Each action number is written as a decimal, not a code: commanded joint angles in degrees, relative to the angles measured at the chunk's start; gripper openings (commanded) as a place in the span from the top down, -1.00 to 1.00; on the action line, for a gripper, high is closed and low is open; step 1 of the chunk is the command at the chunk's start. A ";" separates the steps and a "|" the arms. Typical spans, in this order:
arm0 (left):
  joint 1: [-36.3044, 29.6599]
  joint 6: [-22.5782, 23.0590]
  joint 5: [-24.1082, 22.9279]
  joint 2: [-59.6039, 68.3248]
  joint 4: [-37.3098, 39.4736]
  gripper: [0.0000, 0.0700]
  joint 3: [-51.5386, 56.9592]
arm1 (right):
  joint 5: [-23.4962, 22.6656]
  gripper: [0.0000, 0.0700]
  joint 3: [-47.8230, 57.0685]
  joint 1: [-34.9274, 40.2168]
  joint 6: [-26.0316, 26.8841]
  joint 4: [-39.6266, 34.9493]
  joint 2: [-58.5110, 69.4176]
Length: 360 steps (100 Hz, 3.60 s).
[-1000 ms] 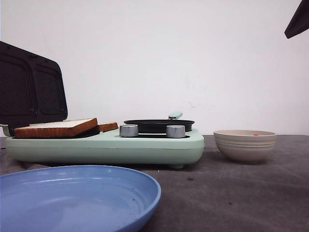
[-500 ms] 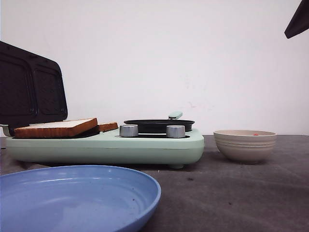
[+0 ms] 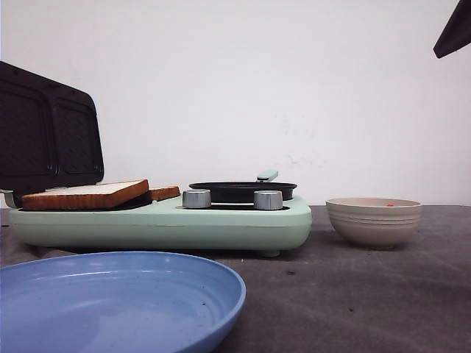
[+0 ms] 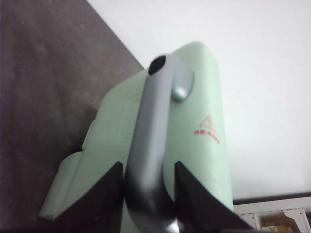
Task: Make breakfast with bread and shrimp
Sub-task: 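Move the left gripper to the press lid handle and grasp it, then swing the press lid down over the bread with the left gripper, then open the left gripper and lift it off the lid handle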
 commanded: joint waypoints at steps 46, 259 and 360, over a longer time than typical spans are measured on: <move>-6.38 2.93 -0.46 0.98 0.02 0.97 0.79 | 0.02 -0.37 0.20 0.35 1.31 0.44 0.17; -36.24 28.76 -32.61 6.38 -17.46 0.40 0.79 | -0.66 -0.37 0.20 0.42 3.85 -2.91 0.17; -36.22 28.68 -29.57 -2.16 -23.71 -0.50 18.51 | -0.63 -0.37 0.20 0.42 3.85 -4.61 0.15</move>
